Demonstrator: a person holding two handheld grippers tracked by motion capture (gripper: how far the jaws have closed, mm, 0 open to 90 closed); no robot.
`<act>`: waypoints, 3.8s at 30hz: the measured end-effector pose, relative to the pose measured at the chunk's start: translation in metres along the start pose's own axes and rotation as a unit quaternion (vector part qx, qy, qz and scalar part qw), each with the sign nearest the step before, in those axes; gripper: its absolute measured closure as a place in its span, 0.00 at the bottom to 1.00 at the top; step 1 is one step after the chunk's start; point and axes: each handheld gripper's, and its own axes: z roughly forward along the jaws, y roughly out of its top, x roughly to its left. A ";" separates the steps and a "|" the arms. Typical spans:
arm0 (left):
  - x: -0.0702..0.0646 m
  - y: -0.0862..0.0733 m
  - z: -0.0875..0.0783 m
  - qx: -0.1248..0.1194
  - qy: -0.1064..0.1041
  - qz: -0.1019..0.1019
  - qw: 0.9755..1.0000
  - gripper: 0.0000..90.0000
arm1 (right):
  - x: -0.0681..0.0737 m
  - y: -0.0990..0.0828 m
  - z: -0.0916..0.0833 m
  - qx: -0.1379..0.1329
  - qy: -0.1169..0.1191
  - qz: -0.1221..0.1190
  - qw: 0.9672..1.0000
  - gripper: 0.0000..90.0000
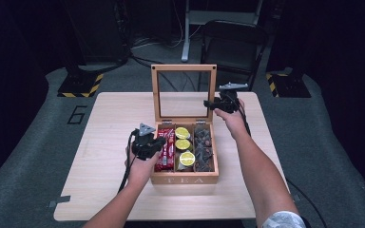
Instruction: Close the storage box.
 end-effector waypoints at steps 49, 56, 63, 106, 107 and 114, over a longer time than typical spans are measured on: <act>0.088 -0.007 -0.047 -0.016 0.093 -0.059 0.994 0.94 | -0.001 0.002 -0.001 0.001 0.003 -0.002 1.000 0.57; 0.099 -0.013 -0.051 -0.016 0.107 -0.065 0.992 0.94 | 0.000 0.002 -0.001 0.001 0.003 -0.003 1.000 0.56; 0.109 -0.023 -0.051 -0.007 0.121 -0.068 0.990 0.94 | 0.000 0.002 -0.001 0.001 0.002 -0.004 1.000 0.56; 0.129 -0.071 -0.020 0.048 0.141 -0.075 0.986 0.94 | 0.000 0.002 -0.001 0.001 0.003 -0.005 1.000 0.55; 0.129 -0.071 -0.019 0.051 0.141 -0.074 0.986 0.94 | 0.000 0.002 -0.001 0.000 0.002 -0.006 1.000 0.55; 0.128 -0.072 -0.012 0.063 0.140 -0.074 0.985 0.92 | -0.001 0.003 -0.003 0.003 -0.002 -0.006 1.000 0.64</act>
